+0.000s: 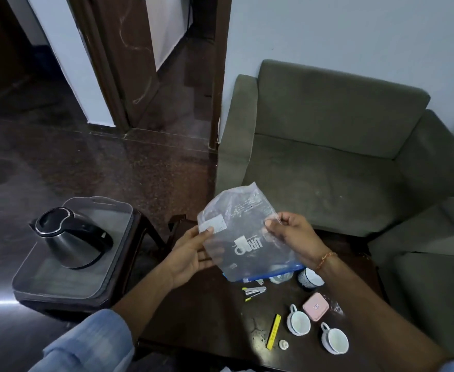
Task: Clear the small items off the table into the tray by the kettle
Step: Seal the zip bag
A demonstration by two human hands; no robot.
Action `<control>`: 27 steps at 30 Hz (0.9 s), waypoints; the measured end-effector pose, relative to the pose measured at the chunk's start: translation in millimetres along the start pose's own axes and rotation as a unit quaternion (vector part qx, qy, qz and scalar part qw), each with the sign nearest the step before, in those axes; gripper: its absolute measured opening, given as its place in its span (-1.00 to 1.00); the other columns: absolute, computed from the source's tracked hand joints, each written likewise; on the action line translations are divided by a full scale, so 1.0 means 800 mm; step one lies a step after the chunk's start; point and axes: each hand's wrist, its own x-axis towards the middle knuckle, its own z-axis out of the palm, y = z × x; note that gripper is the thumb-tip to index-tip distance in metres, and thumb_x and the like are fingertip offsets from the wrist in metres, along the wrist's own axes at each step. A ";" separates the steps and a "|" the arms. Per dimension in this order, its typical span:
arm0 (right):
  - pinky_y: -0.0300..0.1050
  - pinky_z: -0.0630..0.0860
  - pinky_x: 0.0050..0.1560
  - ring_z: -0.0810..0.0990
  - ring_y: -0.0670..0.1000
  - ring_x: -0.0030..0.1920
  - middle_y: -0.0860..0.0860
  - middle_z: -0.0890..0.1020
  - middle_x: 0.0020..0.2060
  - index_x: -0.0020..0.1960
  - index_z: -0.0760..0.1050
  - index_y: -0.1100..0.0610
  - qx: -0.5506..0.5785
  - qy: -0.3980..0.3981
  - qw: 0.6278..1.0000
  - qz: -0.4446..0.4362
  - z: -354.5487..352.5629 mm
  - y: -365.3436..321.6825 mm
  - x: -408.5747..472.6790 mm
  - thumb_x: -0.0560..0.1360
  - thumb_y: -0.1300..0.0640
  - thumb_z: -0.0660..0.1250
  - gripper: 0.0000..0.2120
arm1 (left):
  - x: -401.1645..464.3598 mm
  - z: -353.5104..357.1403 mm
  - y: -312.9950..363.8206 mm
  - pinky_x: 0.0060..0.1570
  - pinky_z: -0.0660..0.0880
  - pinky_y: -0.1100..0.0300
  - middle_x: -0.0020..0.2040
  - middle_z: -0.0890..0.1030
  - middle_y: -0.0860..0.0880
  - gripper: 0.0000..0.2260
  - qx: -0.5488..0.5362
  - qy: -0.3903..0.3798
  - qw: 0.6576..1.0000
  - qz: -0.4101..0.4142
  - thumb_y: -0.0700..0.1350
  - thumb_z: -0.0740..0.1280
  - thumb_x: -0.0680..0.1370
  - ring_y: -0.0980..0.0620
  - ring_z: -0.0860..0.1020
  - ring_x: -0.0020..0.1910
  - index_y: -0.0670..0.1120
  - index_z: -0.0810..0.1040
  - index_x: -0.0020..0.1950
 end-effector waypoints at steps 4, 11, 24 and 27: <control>-0.21 0.54 -0.28 0.56 -0.07 -0.34 0.04 0.64 -0.33 -0.16 0.58 0.18 0.029 0.040 0.999 0.007 0.032 0.000 -0.005 0.51 0.20 0.38 -0.92 | -0.004 -0.003 0.002 -0.16 0.65 0.01 0.03 0.72 -0.14 -0.52 0.017 0.065 0.995 0.076 -0.16 0.47 0.50 -0.10 0.71 -0.07 -0.01 0.35 0.34; -0.17 0.56 -0.20 0.61 -0.02 -0.21 0.08 0.65 -0.20 -0.07 0.42 0.03 0.043 0.159 0.986 -0.021 0.060 0.007 -0.015 0.47 0.25 0.41 -0.80 | -0.006 -0.017 0.017 -0.25 0.66 0.09 -0.16 0.73 -0.09 -0.66 0.086 0.147 0.957 0.234 -0.19 0.48 0.49 -0.06 0.71 -0.22 -0.06 0.42 0.18; -0.54 0.39 -0.10 0.59 -0.09 -0.07 -0.15 0.63 -0.05 0.02 0.59 -0.12 -0.280 0.142 0.940 -0.134 -0.016 0.003 -0.066 0.30 0.08 0.58 -0.66 | -0.002 0.035 0.043 -0.26 0.41 0.48 -0.23 0.59 0.21 -0.71 0.516 0.040 0.785 0.339 -0.10 0.59 0.36 0.30 0.55 -0.27 0.10 0.66 0.04; -0.53 0.32 -0.17 0.52 -0.12 -0.18 -0.05 0.56 -0.18 -0.15 0.61 -0.02 -0.340 0.189 0.911 -0.138 -0.053 0.014 -0.079 0.33 0.08 0.54 -0.86 | 0.018 0.071 0.040 -0.14 0.43 0.34 -0.18 0.55 0.17 -0.86 0.533 0.001 0.779 0.331 -0.10 0.52 0.43 0.21 0.53 -0.15 0.15 0.67 -0.12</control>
